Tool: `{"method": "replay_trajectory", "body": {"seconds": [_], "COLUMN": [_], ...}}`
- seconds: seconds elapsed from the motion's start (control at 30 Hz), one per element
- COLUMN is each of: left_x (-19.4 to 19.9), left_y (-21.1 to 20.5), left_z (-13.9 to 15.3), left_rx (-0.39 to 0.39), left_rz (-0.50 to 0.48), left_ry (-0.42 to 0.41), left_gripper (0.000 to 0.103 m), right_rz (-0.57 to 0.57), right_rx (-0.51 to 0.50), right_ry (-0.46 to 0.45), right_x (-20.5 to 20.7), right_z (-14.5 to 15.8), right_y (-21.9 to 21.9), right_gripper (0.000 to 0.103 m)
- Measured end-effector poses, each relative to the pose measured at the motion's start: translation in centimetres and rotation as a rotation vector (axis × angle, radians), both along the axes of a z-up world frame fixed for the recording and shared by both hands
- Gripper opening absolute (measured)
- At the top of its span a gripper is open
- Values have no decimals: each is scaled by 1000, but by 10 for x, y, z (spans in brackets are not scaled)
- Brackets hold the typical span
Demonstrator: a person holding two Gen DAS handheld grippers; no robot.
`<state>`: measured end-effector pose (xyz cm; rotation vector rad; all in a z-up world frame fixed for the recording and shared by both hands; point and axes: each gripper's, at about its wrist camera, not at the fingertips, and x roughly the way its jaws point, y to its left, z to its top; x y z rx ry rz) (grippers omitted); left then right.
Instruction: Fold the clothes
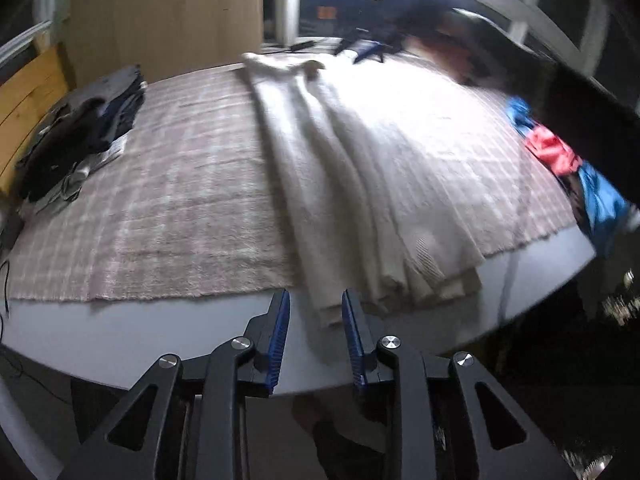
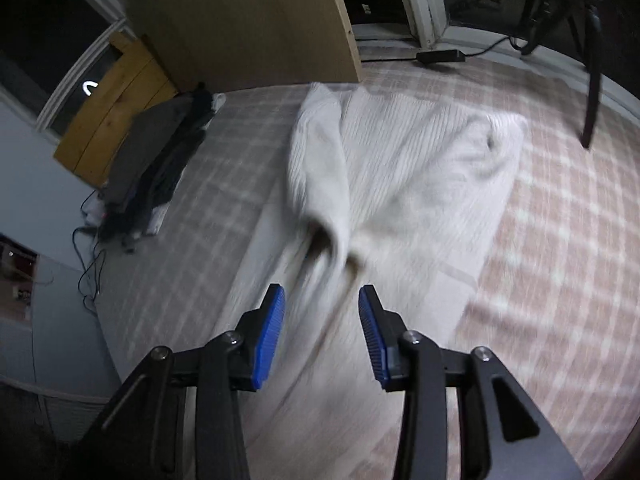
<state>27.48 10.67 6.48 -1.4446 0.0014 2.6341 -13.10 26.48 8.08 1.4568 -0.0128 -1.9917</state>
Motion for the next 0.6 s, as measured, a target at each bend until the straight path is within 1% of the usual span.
{"method": "replay_trajectory", "body": {"seconds": [0.1,0.17,0.2,0.27,0.33,0.37,0.43,0.47,0.53,0.57,0.6], "left_x": [-18,-27,-34,-49,-67,-79,-99,-109,-118,-120,-121], "left_y": [3,8,9,9,3,-1,-2,-3,4,7,10], "left_z": [-4,-10,-12,-14,-16,-21,-34,-41,-49,-50,-50], "left_rx": [2,15,7,-11,10,33,48,55,47,60,73], "left_rz": [-1,-16,-16,-11,6,9,-3,-10,-40,-52,-63], "left_ry": [18,19,24,34,29,8,-53,-83,-107,-103,-99], "left_gripper": [26,26,26,27,34,37,36,36,37,34,18], "right_rz": [-41,-78,-95,-123,-145,-147,-135,-119,-98,-85,-68], "right_rx": [41,58,59,32,-2,-19,-27,-26,-9,5,25], "right_ry": [9,-26,-50,-90,-125,-143,-166,-163,-134,-114,-86], "right_x": [41,60,69,78,84,85,90,94,103,107,112], "right_z": [-12,-30,-39,-52,-61,-64,-69,-68,-67,-67,-67], "right_y": [22,37,45,54,60,59,53,48,39,33,27], "right_gripper": [38,38,38,38,38,38,38,38,39,41,41]}}
